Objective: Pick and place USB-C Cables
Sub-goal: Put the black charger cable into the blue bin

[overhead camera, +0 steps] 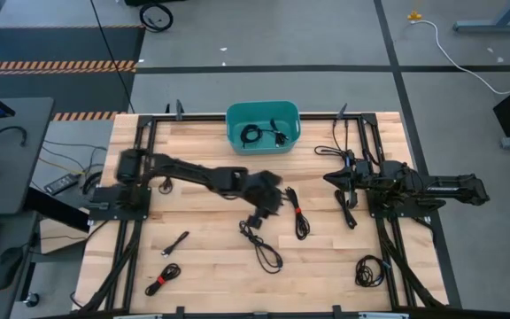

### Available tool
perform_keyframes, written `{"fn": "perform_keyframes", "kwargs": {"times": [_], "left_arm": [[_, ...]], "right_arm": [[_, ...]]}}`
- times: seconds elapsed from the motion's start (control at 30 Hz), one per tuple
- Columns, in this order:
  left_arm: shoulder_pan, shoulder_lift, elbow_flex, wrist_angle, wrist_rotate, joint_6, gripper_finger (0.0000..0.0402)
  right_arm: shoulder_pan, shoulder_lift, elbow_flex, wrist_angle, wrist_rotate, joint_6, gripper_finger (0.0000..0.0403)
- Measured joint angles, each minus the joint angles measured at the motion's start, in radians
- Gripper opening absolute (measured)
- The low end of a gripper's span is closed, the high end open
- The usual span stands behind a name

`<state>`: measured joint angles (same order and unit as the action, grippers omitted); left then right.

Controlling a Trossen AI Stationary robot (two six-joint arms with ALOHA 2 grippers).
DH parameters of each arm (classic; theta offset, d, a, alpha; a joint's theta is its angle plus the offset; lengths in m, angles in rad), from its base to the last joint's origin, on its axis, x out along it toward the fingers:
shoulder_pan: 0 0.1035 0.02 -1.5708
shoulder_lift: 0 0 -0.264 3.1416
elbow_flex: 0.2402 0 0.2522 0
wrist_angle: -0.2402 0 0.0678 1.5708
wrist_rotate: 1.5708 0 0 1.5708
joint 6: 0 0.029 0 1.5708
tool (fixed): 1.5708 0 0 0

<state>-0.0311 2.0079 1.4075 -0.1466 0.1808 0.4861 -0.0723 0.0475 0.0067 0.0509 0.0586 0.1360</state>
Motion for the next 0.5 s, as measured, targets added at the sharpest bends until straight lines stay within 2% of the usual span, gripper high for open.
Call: {"fn": "perform_keyframes", "kwargs": {"times": [0.2,0.33,0.5], "left_arm": [[0.012,0.207,0.273,-0.151,0.023,0.221,0.021],[0.029,0.312,0.42,-0.192,0.019,0.256,0.0229],[0.046,0.39,0.519,-0.231,-0.002,0.259,0.0235]], "right_arm": [[0.0,0.0,0.0,0.002,0.0,0.0,0.003],[0.0,0.0,0.0,0.004,0.0,0.0,0.003],[0.0,0.0,0.0,0.008,0.0,0.0,0.003]]}}
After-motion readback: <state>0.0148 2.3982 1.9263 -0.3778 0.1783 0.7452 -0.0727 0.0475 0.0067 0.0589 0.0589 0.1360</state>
